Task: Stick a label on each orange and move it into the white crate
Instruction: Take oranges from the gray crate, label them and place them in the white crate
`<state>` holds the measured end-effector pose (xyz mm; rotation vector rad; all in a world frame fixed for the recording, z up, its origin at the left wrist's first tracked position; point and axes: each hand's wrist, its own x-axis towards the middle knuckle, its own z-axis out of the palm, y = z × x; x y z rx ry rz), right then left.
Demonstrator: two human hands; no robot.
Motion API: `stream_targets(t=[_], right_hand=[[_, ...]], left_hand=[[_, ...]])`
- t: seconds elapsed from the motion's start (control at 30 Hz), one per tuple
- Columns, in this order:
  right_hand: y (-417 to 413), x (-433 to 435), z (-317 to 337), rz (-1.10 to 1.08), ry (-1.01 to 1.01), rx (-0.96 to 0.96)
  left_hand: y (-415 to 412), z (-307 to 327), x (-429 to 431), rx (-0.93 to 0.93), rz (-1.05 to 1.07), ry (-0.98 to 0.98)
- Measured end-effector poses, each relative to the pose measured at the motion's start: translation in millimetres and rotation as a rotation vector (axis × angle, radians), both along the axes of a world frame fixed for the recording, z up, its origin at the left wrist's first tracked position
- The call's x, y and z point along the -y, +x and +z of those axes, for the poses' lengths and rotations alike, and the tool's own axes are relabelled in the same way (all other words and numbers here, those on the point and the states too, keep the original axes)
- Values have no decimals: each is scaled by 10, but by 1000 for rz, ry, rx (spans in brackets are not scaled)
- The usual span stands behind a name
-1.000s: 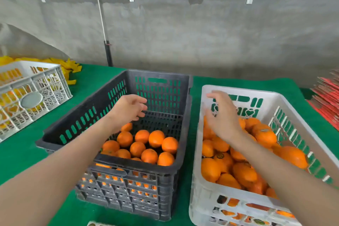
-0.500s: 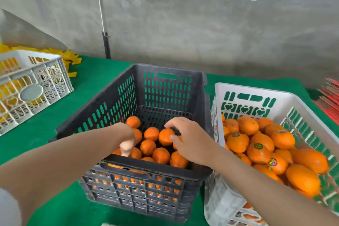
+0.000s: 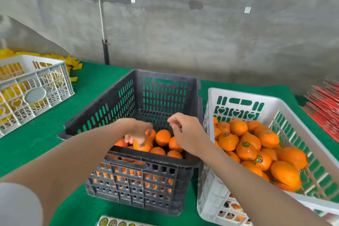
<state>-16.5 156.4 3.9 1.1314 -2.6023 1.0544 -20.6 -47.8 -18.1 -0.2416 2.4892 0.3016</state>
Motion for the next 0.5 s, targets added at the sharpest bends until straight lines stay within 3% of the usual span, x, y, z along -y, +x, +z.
stream_targets(t=[0.2, 0.27, 0.4, 0.5], right_hand=[[217, -190, 78, -60, -310, 115], [368, -375, 98, -49, -448, 186], [768, -836, 45, 34, -659, 199], [1017, -1158, -366, 54, -457, 254]], left_hand=[[411, 519, -198, -430, 250, 983], [671, 704, -315, -548, 278, 1217], [1178, 875, -622, -653, 254, 1443], [1479, 734, -925, -578, 243, 1411]])
